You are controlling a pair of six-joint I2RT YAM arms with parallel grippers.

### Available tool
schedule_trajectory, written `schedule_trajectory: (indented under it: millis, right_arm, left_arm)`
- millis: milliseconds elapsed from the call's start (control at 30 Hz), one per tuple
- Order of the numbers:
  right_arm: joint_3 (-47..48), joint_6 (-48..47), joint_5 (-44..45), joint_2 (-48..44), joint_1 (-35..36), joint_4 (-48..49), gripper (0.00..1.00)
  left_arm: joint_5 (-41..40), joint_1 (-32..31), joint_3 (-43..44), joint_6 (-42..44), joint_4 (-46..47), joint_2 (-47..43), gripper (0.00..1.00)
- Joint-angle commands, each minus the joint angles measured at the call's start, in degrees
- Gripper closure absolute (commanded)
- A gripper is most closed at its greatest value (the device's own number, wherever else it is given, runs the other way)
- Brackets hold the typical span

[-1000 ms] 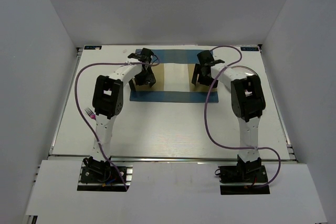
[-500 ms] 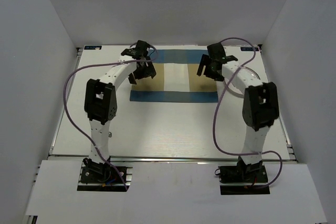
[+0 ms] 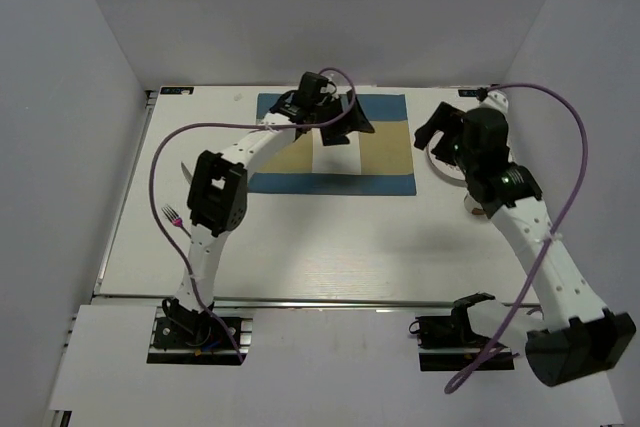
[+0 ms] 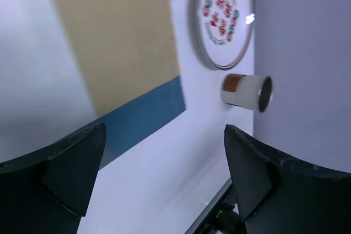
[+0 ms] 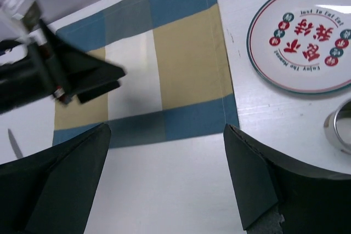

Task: Set the dinner table for one person

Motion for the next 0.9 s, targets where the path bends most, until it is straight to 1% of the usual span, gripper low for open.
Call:
schedule_trajectory:
  millis: [0,67,133,167,200,233,267,300,333,367,400,433,467,500,533,567,600,633,667,700,733,767,800,833,867]
  right_arm:
    - [-3.48,1.69,-2.45,-8.47,-0.01,-0.16,0.11]
    - [-3.92,1.34,-3.17,-9.89,-0.27,-1.73,0.11]
    - [-5.23,1.86,0.25,-9.45,-0.27,-4.27,0.11]
    - [-6.20,2.21,1.74,-9.62,-0.44,-4.03,0.11]
    - [-9.34,2.30,3.06,-9.80,-0.71,-2.98,0.11]
    - [-10.41,3.00,3.34,-9.80,-1.41,-1.32,0.11]
    - [-10.95,3.70,3.08,-8.85,-1.59,-1.13,0.11]
    - [-10.95,4.23,1.60,-8.05,-2.28,-1.12,0.11]
    - [-11.04,4.67,0.62,-7.26,-2.38,-0.60,0.11]
    - [-11.13,5.63,-0.08,-5.77,-2.64,0.88,0.11]
    - [-11.21,5.82,0.17,-4.98,-3.86,1.77,0.11]
    - [-10.95,5.90,0.26,-2.36,-4.40,2.73,0.11]
    - [-10.26,5.03,0.35,-0.50,-5.18,3.87,0.11]
    - [-7.46,4.42,-0.69,1.86,-7.28,3.89,0.11]
    - [-5.61,3.63,-1.14,4.41,-9.56,3.80,0.11]
    - [-3.76,2.75,-2.10,9.66,-12.28,3.28,0.11]
    - [-1.74,2.48,-5.24,12.23,-13.44,2.83,0.11]
    - [2.19,1.69,-6.49,17.30,-16.67,3.09,0.11]
    - [4.67,0.90,-7.11,20.23,-18.53,1.61,0.11]
    - [7.56,0.63,-5.73,22.95,-19.33,-0.14,0.11]
    - [13.25,-0.06,-4.41,28.20,-20.91,-1.38,0.11]
    - [16.26,-0.59,-1.52,31.04,-21.45,-2.95,0.11]
    - [19.25,-0.60,-0.10,33.42,-22.06,-7.06,0.11]
    - [23.63,-0.95,0.69,37.62,-23.20,-8.32,0.11]
    - [24.89,-1.21,0.88,39.40,-24.25,-9.03,0.11]
  left_arm:
    - [6.84,-3.15,6.91,-5.43,6.64,4.94,0.02]
    - [8.07,-4.47,7.90,-8.85,11.97,8.27,0.02]
    - [8.69,-6.23,9.48,-10.79,15.42,9.95,0.02]
    - [7.99,-6.84,9.74,-11.41,15.78,10.39,0.02]
    - [7.03,-7.37,9.49,-11.33,15.96,9.79,0.02]
    - [5.71,-8.25,8.00,-10.98,15.44,8.74,0.02]
    - [2.40,-8.26,6.94,-10.37,15.18,6.38,0.02]
    - [1.23,-8.78,5.89,-10.02,14.48,5.49,0.02]
    - [-0.43,-8.78,6.05,-9.66,10.12,4.52,0.02]
    - [-5.15,-8.78,6.58,-8.79,6.16,3.64,0.02]
    - [-8.16,-8.78,6.76,-8.26,-1.10,1.02,0.02]
    - [-11.23,-8.78,4.93,-6.95,-3.87,-1.01,0.02]
    - [-17.70,-8.78,2.56,-6.41,-5.81,-3.64,0.02]
    - [-20.72,-8.17,-0.51,-5.80,-7.05,-9.75,0.02]
    - [-22.93,-8.17,-3.67,-4.75,-8.72,-13.12,0.02]
    - [-23.99,-7.12,-10.23,-4.22,-9.52,-15.85,0.02]
    - [-26.18,-7.11,-13.16,-3.51,-11.09,-21.45,0.02]
    - [-27.51,-6.24,-15.63,-1.16,-12.41,-23.85,0.02]
    - [-29.00,-6.23,-19.22,-0.26,-14.08,-25.97,0.02]
    - [-30.93,-6.23,-21.17,0.96,-15.40,-28.08,0.02]
    - [-31.04,-6.23,-22.93,3.24,-16.98,-32.01,0.02]
    - [-31.38,-5.71,-26.69,3.78,-18.04,-33.97,0.02]
    - [-32.69,-5.71,-28.56,4.22,-19.44,-37.64,0.02]
    - [-32.62,-5.71,-30.66,5.27,-19.46,-39.59,0.02]
    - [-32.18,-5.71,-34.86,5.98,-19.11,-41.26,0.02]
